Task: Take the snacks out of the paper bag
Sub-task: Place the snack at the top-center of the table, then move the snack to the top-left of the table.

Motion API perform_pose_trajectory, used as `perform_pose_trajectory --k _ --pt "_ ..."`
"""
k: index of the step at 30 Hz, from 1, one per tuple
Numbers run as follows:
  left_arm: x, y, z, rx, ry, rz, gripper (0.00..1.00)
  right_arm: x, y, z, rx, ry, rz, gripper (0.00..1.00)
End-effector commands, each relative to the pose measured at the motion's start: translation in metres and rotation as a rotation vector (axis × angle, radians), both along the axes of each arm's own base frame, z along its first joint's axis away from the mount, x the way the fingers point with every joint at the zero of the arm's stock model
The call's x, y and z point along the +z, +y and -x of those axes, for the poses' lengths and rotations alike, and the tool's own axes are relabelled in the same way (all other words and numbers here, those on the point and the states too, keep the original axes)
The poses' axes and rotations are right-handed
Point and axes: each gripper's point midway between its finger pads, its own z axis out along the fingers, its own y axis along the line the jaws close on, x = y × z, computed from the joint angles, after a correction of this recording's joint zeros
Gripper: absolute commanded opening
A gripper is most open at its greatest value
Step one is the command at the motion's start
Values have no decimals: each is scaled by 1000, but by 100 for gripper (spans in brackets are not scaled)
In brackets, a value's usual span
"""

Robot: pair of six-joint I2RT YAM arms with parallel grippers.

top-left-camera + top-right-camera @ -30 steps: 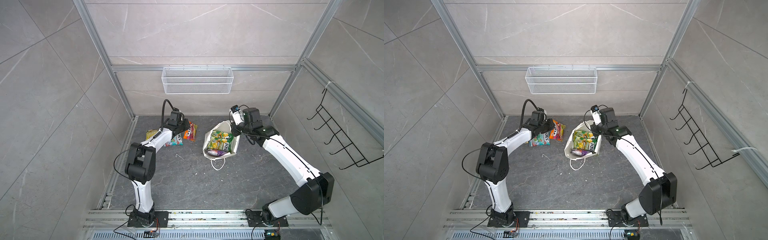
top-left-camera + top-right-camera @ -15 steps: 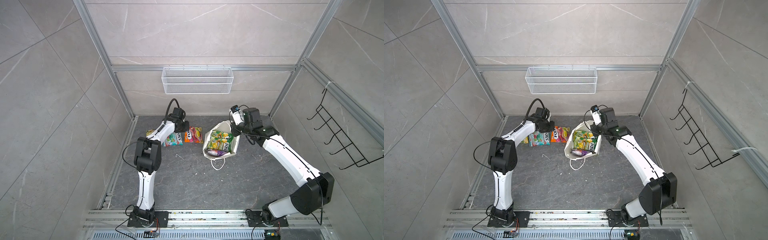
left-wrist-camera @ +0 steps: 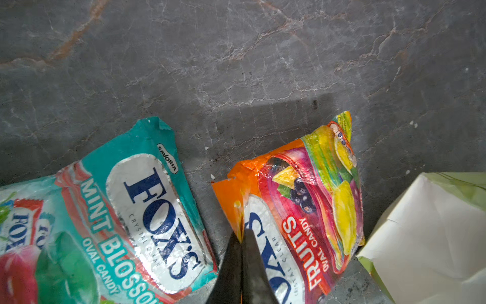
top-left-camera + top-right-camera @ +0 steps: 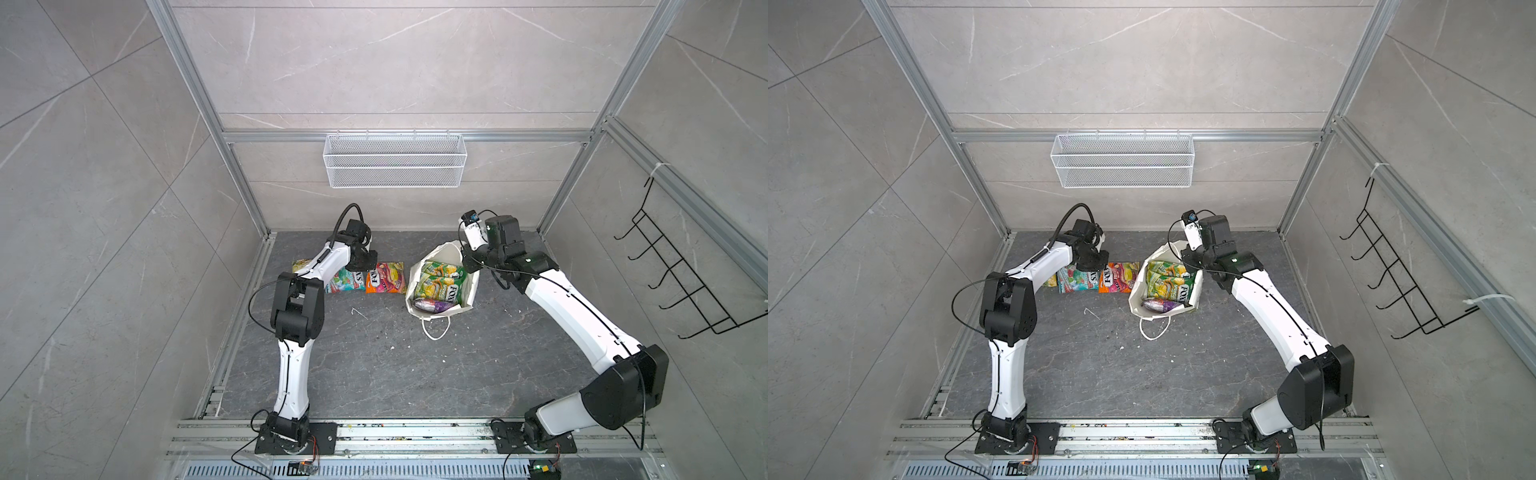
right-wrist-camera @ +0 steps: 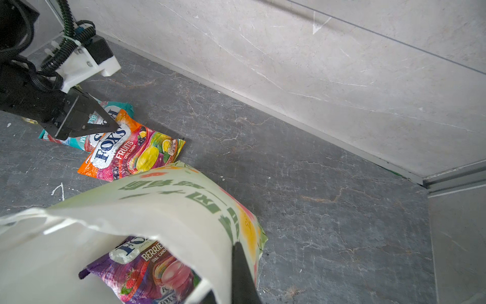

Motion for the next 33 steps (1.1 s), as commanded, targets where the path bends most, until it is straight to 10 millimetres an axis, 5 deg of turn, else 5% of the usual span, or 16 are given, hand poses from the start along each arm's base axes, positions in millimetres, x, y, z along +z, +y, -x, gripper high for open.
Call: perform_pose_trajectory --k 1,5,8,11,18,20,33 --pt "12 1 -10 -13 -34 -9 0 24 -6 1 -34 -65 -31 0" --pt "13 6 -13 18 -36 -37 7 27 -8 1 -36 -70 -24 0" --pt "22 13 -13 46 -54 -54 23 28 -8 2 -34 -71 -24 0" --pt "42 15 -11 57 -93 -58 28 27 -8 2 -36 -71 -19 0" --pt "98 49 6 133 -189 -158 59 26 -8 2 -35 -70 -16 0" --pt "95 60 12 144 -168 -214 74 26 -8 1 -34 -70 -17 0" --pt "30 87 17 200 43 -247 83 24 -5 -1 -27 -64 -27 0"
